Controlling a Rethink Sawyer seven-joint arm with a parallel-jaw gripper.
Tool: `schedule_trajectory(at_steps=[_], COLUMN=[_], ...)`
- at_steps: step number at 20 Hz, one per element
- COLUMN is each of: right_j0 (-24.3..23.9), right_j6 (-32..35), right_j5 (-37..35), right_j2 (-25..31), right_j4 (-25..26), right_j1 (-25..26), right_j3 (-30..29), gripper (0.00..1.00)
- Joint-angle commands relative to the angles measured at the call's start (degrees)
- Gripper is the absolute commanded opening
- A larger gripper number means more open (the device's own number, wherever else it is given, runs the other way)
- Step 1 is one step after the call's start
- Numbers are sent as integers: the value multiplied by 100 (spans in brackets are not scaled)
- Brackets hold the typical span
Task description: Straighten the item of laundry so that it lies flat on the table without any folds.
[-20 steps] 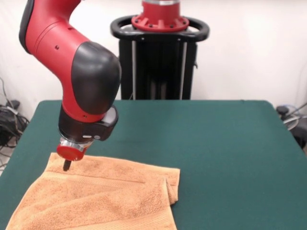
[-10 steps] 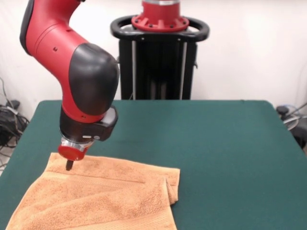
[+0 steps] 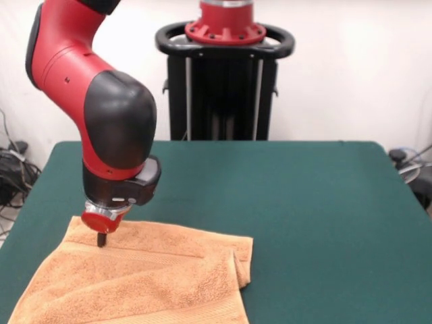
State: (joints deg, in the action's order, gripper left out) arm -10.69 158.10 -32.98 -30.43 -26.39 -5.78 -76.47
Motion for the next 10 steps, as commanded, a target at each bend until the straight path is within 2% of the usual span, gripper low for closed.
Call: schedule_trajectory(at_steps=[1, 10], right_j0=[31, 450], right_j6=[898, 1496], right_j5=[528, 500], right_j2=[922, 213], right_j4=[-280, -343], right_j1=[302, 582], right_j3=[-282, -48], gripper=[100, 100])
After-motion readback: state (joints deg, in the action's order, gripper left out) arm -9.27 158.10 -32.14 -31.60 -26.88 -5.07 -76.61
